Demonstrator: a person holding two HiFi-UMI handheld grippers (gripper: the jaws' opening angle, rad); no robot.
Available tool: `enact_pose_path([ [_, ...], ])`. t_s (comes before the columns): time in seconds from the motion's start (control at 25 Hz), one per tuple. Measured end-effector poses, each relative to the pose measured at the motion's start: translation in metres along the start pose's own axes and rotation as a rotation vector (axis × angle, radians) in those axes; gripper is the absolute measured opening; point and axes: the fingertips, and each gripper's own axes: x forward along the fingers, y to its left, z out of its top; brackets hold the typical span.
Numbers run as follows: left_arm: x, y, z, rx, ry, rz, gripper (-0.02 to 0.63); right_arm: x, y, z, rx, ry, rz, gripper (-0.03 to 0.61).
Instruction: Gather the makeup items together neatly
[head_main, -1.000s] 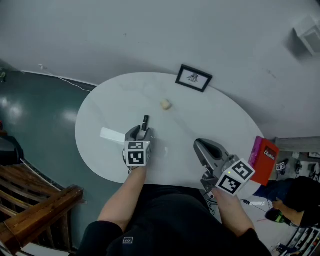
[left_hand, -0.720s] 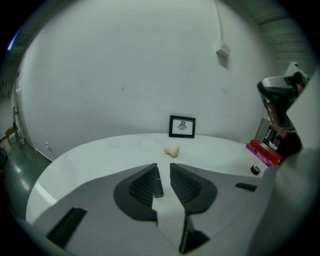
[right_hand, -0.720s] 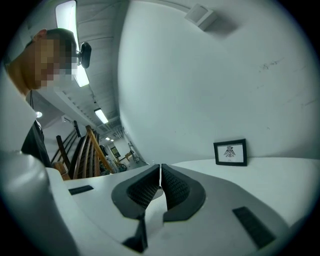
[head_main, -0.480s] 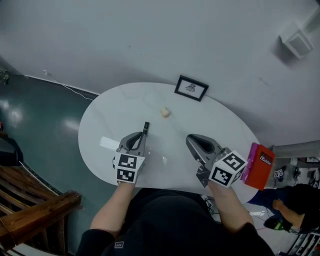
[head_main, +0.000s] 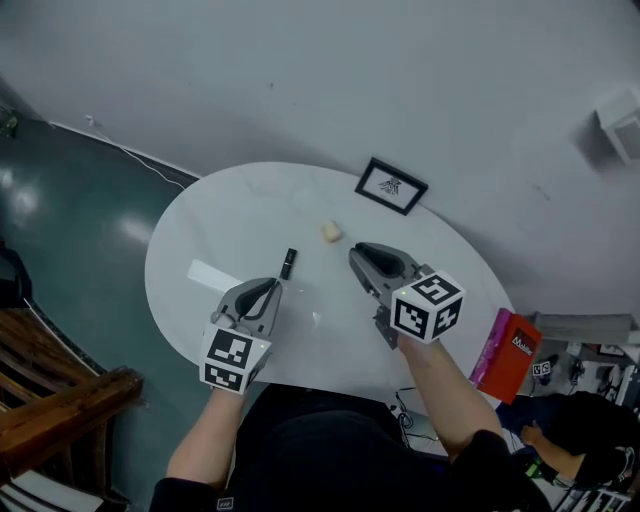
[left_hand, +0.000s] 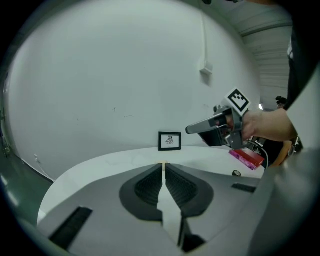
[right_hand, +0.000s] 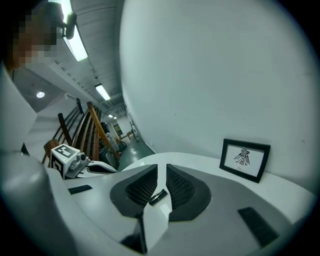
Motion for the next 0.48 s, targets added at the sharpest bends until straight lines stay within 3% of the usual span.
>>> enact_pose_path([
  [0.28, -0.002, 0.008, 0.005, -0.033, -0.04, 0.012, 0.026, 0.054, -0.035, -0.023, -0.023, 0.149, 0.008, 0.046],
  [0.48, 0.002, 0.024, -0.013, -0.073, -0.024, 0.039, 0.026, 0.093, -0.068, -0.048, -0.038, 0.3, -0.015, 0.134],
])
